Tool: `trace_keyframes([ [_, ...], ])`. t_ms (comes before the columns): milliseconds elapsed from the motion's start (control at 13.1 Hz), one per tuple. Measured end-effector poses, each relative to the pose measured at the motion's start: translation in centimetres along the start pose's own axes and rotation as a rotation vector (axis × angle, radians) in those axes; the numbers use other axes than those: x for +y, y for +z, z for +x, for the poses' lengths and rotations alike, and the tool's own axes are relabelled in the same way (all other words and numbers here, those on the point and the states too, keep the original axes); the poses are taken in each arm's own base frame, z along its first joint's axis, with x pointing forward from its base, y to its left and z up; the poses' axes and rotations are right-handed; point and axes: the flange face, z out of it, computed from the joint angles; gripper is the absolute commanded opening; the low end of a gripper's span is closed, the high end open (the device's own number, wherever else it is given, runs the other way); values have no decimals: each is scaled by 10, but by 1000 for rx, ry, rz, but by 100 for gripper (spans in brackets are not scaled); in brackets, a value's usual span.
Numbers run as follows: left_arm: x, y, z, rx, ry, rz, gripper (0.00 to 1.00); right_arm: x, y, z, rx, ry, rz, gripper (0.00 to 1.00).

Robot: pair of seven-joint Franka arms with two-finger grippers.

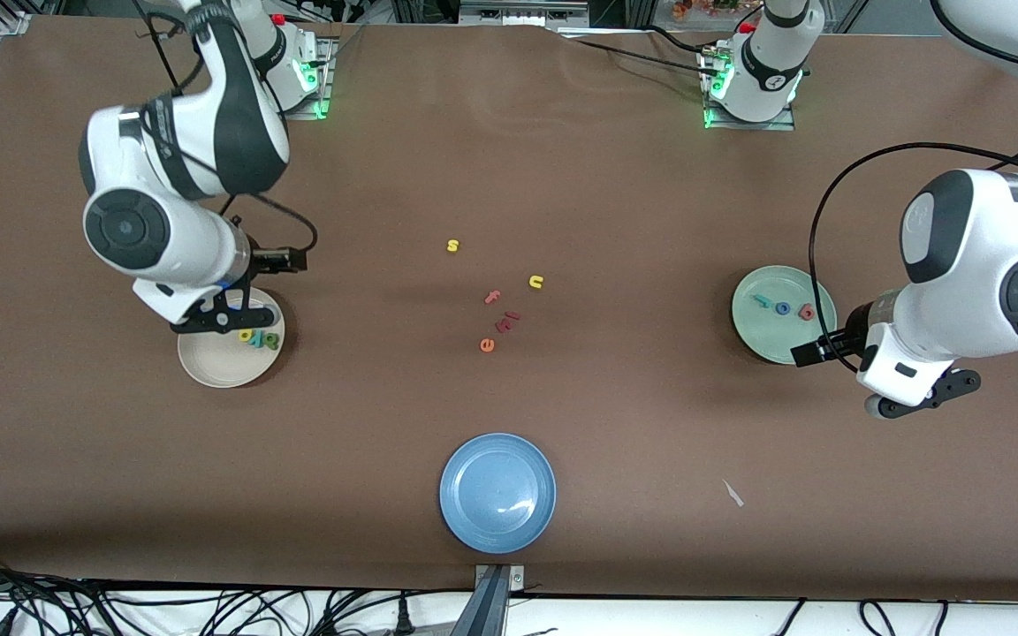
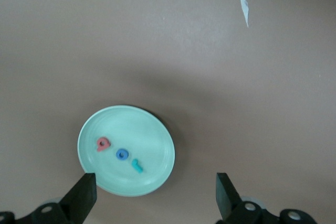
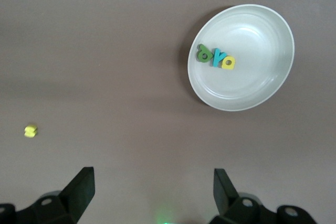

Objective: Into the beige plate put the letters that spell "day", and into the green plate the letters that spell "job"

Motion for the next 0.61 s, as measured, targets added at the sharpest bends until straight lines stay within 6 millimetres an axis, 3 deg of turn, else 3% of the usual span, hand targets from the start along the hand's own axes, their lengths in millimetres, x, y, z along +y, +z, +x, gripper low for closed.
trace_keyframes([
  [153,-2,8,-7,3,2,-1,100,16,-33,-21,30,-8,30,100],
  [383,2,6,-11,5,10,-2,100,66,-72,-51,58,28,23,100],
  [612,-2,4,-10,6,3,-1,100,110,-91,-71,70,34,51,100],
])
